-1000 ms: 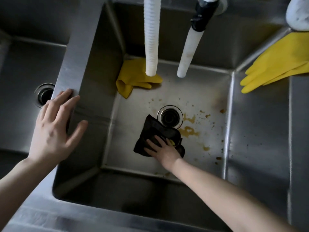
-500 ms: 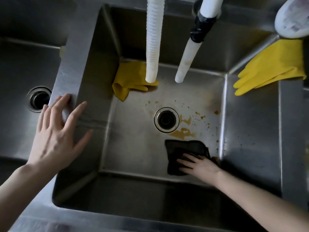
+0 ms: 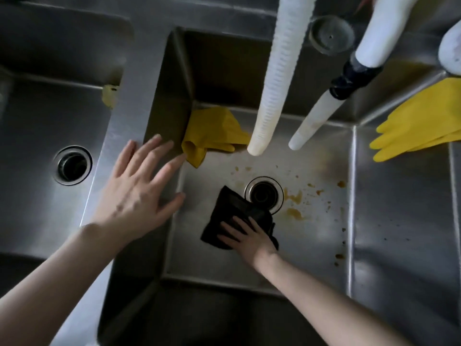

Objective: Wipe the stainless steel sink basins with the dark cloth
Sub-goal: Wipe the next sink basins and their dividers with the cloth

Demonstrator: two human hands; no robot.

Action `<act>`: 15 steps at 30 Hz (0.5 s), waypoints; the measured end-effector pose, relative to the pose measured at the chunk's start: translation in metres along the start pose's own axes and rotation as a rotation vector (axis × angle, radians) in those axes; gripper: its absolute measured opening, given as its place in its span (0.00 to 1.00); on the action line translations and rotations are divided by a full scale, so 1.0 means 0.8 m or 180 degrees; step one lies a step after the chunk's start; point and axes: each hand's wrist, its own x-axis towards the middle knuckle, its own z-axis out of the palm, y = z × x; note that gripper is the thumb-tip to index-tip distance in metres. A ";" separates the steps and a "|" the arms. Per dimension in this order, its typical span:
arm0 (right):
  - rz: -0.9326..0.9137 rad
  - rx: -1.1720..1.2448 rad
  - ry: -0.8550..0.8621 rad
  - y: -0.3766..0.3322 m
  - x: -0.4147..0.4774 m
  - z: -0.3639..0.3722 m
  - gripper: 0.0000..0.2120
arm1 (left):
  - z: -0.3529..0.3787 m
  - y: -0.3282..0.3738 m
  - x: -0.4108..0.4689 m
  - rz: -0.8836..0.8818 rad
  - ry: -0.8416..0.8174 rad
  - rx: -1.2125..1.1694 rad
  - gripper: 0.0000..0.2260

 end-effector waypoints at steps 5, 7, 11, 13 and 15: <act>0.0603 0.0351 0.0620 0.031 0.077 -0.055 0.30 | 0.000 -0.001 -0.001 0.0091 -0.0003 -0.0025 0.30; 0.0845 0.0454 0.0773 0.054 0.096 -0.076 0.29 | 0.000 -0.001 0.000 0.0094 0.0009 -0.0065 0.30; 0.1536 0.0952 0.0914 0.102 0.109 -0.106 0.31 | 0.001 -0.002 0.000 0.0077 0.0056 -0.0146 0.29; 0.1841 0.1193 0.0973 0.119 0.109 -0.112 0.32 | 0.001 -0.003 -0.001 0.0059 0.0064 -0.0212 0.29; 0.1955 0.1241 0.1018 0.121 0.106 -0.110 0.32 | 0.000 -0.004 0.000 0.0050 0.0042 -0.0250 0.29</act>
